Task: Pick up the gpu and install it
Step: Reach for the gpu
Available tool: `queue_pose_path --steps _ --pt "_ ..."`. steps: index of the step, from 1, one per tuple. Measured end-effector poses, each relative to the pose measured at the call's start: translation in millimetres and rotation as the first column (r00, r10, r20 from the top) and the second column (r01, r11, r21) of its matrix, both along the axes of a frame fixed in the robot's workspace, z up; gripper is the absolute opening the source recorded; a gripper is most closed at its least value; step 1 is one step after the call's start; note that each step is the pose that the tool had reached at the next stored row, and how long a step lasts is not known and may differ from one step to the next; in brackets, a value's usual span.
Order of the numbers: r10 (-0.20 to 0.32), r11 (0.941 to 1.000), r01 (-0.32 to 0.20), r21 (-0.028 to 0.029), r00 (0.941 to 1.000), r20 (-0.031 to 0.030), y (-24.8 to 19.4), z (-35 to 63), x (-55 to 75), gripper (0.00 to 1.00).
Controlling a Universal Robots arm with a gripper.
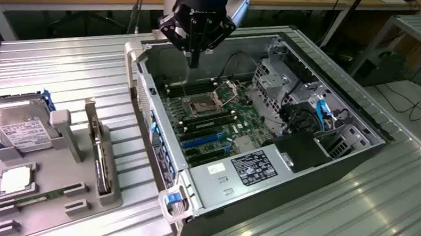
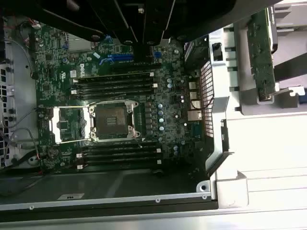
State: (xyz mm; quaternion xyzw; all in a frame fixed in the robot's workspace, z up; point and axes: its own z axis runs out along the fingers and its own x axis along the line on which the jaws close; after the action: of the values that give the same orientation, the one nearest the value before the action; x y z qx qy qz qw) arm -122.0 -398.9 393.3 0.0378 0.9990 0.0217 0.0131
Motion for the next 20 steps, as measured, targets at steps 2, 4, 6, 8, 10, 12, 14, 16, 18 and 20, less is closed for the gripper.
queue_pose_path --steps 2,4,6,8,10,12,14,16,18,20 --pt "0.000 1.0000 0.000 -0.0001 1.0000 -0.0001 0.0 0.1 -7.7 0.11" --pt "0.000 1.0000 0.000 0.0000 1.0000 0.0000 0.0 0.0 -15.4 0.11" --pt "0.000 1.0000 0.000 -0.0001 1.0000 -0.0001 0.0 0.1 -20.9 0.11" --pt "0.000 1.0000 0.000 -0.0001 1.0000 0.0000 0.0 0.0 -24.0 0.11" --pt "0.000 1.0000 0.000 -0.0001 1.0000 -0.0001 0.0 0.0 -27.4 0.11" --pt "0.000 1.0000 0.000 0.0000 1.0000 0.0000 0.0 0.0 -32.3 0.11" --pt "0.000 1.0000 0.000 -0.0001 1.0000 -0.0001 0.0 0.0 -37.0 0.11" --pt "0.000 1.0000 0.000 0.0000 1.0000 0.0000 0.0 0.0 -40.0 0.11" --pt "0.000 1.0000 0.000 0.0000 1.0000 0.0000 -0.1 0.0 -43.6 0.11" --pt "0.000 1.0000 0.000 -0.0001 1.0000 -0.0001 -0.1 0.0 -48.7 0.11"
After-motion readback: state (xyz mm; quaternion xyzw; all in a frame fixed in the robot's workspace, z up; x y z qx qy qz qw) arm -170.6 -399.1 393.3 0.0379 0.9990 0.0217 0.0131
